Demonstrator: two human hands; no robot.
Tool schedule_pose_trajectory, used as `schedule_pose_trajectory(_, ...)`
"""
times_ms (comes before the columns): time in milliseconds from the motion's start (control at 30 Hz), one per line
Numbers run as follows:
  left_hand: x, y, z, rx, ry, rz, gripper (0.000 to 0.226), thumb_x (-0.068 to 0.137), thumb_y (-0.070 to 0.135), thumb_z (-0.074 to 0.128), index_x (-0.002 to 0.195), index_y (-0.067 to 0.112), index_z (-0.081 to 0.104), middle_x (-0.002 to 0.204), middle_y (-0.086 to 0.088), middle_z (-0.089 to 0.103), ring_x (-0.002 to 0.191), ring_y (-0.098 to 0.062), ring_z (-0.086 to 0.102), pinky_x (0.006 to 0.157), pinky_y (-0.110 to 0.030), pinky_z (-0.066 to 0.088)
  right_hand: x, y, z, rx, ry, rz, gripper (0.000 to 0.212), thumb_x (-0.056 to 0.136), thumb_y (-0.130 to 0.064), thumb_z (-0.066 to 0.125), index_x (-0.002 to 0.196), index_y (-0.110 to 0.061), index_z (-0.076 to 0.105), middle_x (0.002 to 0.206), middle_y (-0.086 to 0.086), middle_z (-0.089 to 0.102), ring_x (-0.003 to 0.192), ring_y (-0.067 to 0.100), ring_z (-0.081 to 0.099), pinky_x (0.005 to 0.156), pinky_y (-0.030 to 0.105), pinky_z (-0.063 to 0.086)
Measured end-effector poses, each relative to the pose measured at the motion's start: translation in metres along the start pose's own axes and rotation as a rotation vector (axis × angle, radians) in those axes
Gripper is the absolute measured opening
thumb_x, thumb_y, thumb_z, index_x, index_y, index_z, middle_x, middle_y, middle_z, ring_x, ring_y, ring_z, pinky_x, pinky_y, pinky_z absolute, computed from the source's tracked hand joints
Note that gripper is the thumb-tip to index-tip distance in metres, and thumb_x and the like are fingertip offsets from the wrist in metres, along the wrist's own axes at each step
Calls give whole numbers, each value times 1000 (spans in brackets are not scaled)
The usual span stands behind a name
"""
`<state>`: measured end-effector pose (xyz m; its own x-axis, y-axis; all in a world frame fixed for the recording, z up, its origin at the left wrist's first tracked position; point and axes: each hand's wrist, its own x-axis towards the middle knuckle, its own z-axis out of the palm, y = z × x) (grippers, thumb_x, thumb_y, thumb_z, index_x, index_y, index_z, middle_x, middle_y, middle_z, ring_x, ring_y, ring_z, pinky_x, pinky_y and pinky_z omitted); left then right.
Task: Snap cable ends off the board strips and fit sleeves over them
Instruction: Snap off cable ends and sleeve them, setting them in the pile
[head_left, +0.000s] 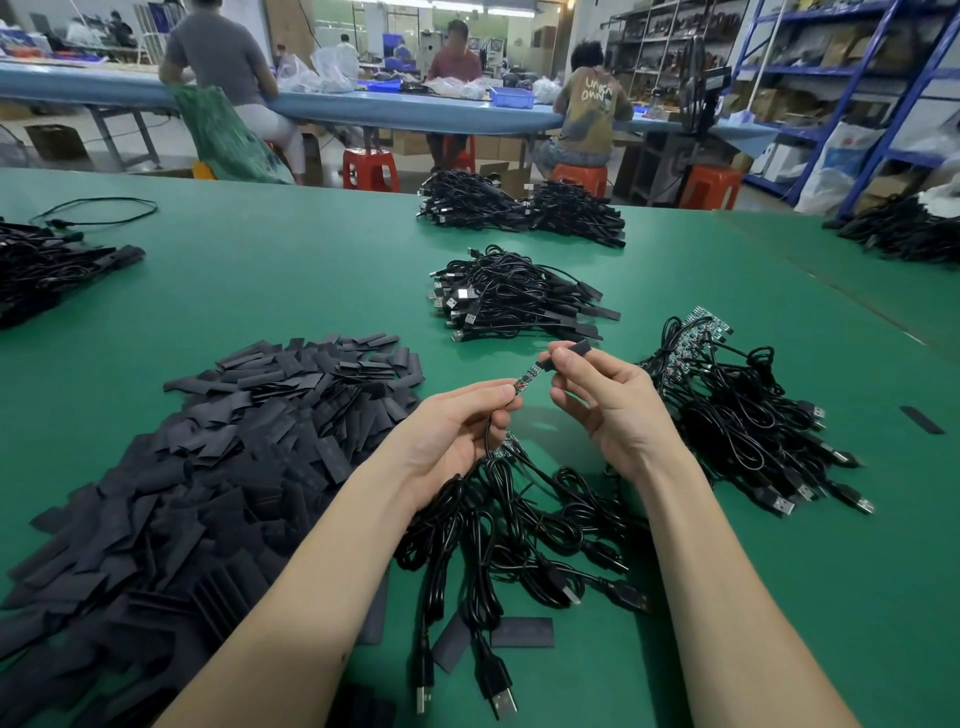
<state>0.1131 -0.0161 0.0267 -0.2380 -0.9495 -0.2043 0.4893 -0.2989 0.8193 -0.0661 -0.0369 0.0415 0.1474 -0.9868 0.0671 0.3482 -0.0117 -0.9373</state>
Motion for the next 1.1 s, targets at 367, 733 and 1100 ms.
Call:
schedule_pose_trajectory(367, -13, 28, -2, 271, -118, 16, 15, 73, 13, 75, 87, 11, 81, 80, -4, 73, 59, -5, 58, 59, -17, 51, -4, -8, -1, 64, -145, 80, 14, 75, -16, 75, 86, -18, 83, 91, 2, 77, 72, 5, 70, 68, 14, 56)
schedule_pose_trajectory(733, -21, 43, -6, 349, -128, 131, 23, 69, 10, 77, 86, 12, 60, 83, -10, 72, 56, -9, 55, 57, -17, 50, -7, -17, 7, -37, -260, 40, 16, 73, -10, 73, 84, -19, 82, 89, 0, 77, 75, 8, 71, 71, 17, 56)
schedule_pose_trajectory(1100, -22, 43, -5, 459, -144, 176, 19, 77, 7, 76, 87, 10, 60, 83, -14, 74, 56, -10, 55, 57, -17, 49, -6, -14, 13, -46, -270, 66, 14, 74, -10, 74, 83, -17, 81, 88, 5, 77, 78, 12, 73, 72, 20, 58)
